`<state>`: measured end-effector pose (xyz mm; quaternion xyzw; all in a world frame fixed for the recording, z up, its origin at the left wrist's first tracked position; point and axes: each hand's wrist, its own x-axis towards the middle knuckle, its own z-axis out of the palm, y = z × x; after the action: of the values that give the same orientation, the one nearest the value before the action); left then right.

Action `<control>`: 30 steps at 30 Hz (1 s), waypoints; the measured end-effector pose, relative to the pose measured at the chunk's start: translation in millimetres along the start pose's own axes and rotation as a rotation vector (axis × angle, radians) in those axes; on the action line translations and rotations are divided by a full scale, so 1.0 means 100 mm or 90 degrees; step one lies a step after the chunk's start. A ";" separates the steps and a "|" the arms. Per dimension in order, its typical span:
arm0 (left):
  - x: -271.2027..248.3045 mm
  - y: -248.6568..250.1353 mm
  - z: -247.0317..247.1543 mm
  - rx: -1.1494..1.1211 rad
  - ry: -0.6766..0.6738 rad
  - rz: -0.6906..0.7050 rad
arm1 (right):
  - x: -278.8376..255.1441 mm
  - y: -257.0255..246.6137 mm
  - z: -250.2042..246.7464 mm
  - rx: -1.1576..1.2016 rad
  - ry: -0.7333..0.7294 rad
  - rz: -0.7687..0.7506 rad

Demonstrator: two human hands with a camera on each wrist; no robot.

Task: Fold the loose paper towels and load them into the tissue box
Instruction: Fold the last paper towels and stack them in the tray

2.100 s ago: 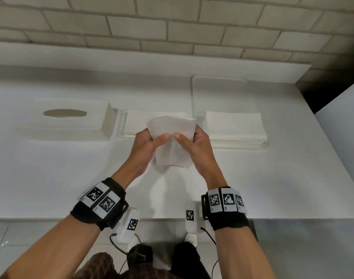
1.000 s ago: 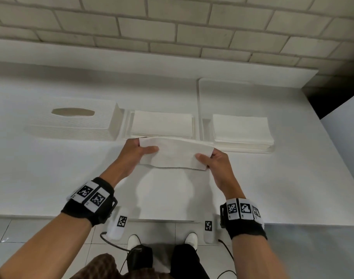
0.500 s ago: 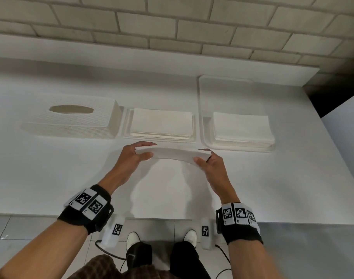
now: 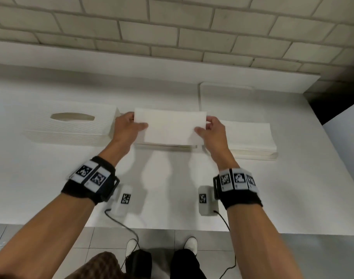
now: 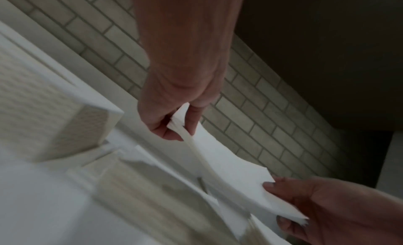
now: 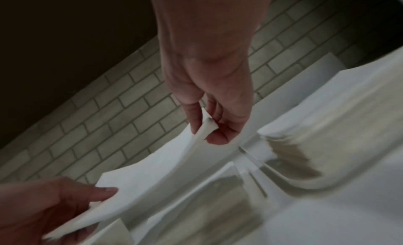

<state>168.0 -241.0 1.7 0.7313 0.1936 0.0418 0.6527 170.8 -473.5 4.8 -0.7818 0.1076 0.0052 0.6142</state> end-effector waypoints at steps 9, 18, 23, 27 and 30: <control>0.49 -0.05 0.07 0.179 0.037 -0.066 | 0.38 0.03 0.34 -0.158 0.010 0.085; 0.61 -0.28 0.12 0.210 0.055 -0.091 | 0.48 0.21 0.42 -0.211 0.005 0.102; 0.65 -0.40 0.13 0.273 0.039 -0.079 | 0.49 0.29 0.46 -0.275 0.020 0.098; 0.64 -0.44 0.15 0.408 0.033 -0.038 | 0.50 0.39 0.51 -0.353 0.030 0.080; 0.61 -0.44 0.17 0.494 0.025 -0.008 | 0.52 0.45 0.54 -0.389 0.008 0.072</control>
<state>219.5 -232.7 -55.6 0.9216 0.2120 -0.0241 0.3241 220.5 -440.5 -59.1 -0.9231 0.1478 0.0667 0.3486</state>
